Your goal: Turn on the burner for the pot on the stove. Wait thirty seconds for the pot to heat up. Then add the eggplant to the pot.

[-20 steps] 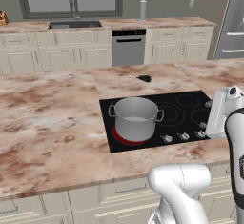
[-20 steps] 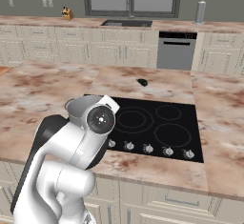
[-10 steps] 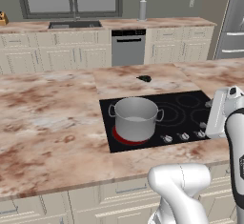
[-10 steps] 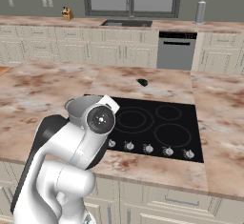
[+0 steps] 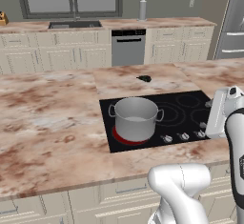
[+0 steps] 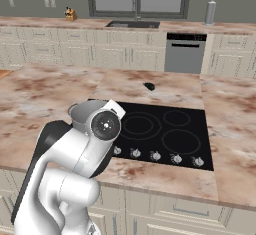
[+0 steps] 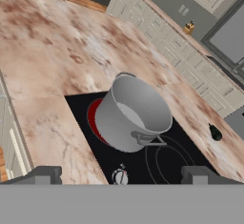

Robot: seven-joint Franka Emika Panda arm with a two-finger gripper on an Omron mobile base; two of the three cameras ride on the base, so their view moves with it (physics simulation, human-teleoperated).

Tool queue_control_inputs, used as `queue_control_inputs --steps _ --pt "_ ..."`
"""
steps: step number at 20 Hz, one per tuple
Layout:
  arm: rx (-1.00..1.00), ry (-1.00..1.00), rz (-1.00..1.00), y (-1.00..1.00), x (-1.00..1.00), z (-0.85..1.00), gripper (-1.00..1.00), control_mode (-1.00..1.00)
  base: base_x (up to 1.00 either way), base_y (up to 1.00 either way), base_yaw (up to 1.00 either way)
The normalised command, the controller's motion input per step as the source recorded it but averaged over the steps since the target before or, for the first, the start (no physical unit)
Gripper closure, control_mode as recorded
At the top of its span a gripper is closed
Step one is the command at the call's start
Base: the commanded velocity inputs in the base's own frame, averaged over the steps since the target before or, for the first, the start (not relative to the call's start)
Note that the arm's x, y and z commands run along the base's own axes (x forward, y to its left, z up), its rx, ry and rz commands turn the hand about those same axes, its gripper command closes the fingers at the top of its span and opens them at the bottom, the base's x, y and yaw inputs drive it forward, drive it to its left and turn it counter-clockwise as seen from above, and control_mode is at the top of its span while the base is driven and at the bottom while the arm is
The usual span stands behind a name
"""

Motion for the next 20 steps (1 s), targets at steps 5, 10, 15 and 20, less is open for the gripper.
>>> queue_control_inputs --steps 5,10,15,20 --pt "0.0 0.0 0.0 0.0 0.0 0.0 -1.0 -1.0 0.0 0.0 0.0" --pt "0.0 0.0 0.0 0.0 0.0 0.0 -1.0 -1.0 0.0 0.0 0.0" --pt "0.0 0.0 0.0 0.0 0.0 0.0 -1.0 -1.0 0.0 0.0 0.0" --pt "0.0 0.0 0.0 0.0 0.0 0.0 -1.0 -1.0 0.0 0.0 0.0"
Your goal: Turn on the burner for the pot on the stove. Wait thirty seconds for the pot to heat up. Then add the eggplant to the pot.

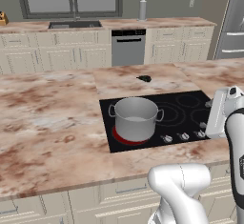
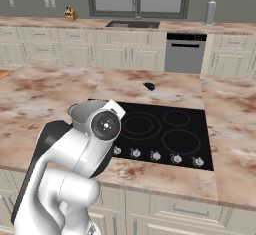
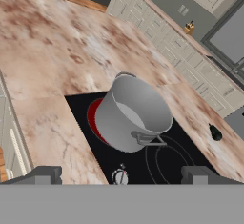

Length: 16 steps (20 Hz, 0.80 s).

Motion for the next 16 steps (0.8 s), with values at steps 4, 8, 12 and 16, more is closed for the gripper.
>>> queue_control_inputs --steps 4,8,12,16 --pt "0.0 0.0 0.0 0.0 0.0 0.0 -1.0 -1.0 0.0 0.0 0.0" --pt "0.0 0.0 0.0 0.0 0.0 0.0 -1.0 -1.0 0.0 0.0 0.0" --pt "0.0 0.0 0.0 0.0 0.0 0.0 -1.0 -1.0 0.0 0.0 0.0" --pt "0.0 0.0 0.0 0.0 0.0 0.0 -1.0 -1.0 0.0 0.0 0.0"
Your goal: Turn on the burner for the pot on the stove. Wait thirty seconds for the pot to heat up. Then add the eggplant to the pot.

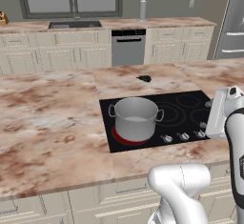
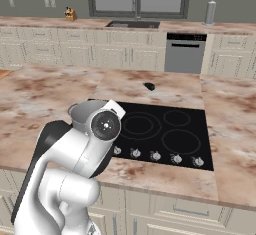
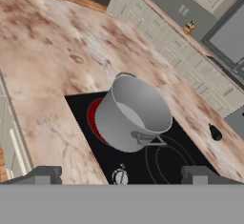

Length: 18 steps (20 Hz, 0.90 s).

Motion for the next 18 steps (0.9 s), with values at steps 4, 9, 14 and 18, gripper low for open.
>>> queue_control_inputs --steps 4,9,14,18 --pt "0.0 0.0 0.0 0.0 0.0 0.0 -1.0 -1.0 0.0 0.0 0.0" --pt "0.0 0.0 0.0 0.0 0.0 0.0 -1.0 -1.0 0.0 0.0 0.0" --pt "0.0 0.0 0.0 0.0 0.0 0.0 -1.0 -1.0 0.0 0.0 0.0" --pt "0.0 0.0 0.0 0.0 0.0 0.0 -1.0 -1.0 0.0 0.0 0.0"
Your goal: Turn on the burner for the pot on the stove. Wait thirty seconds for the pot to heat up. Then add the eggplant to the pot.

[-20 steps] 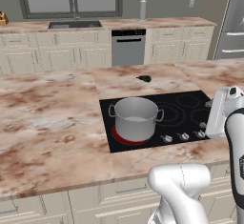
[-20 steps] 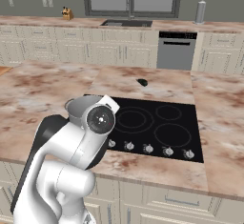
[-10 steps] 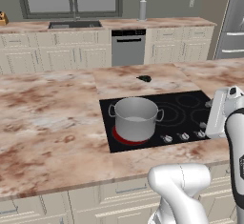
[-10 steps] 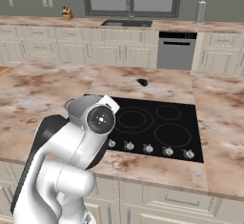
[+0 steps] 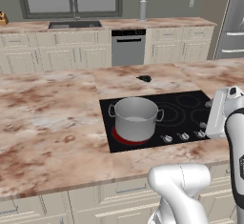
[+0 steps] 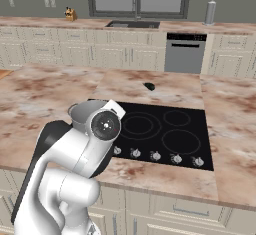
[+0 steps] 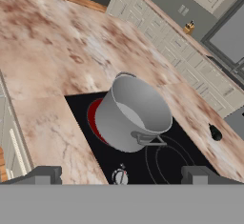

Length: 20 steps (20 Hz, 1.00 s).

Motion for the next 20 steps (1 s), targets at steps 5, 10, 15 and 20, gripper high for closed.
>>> queue_control_inputs --steps 5,10,15,20 --pt "0.0 0.0 0.0 0.0 0.0 0.0 -1.0 -1.0 0.0 0.0 0.0" --pt "0.0 0.0 0.0 0.0 0.0 0.0 -1.0 -1.0 0.0 0.0 0.0" --pt "0.0 0.0 0.0 0.0 0.0 0.0 -1.0 -1.0 0.0 0.0 0.0" --pt "0.0 0.0 0.0 0.0 0.0 0.0 -1.0 -1.0 0.0 0.0 0.0"
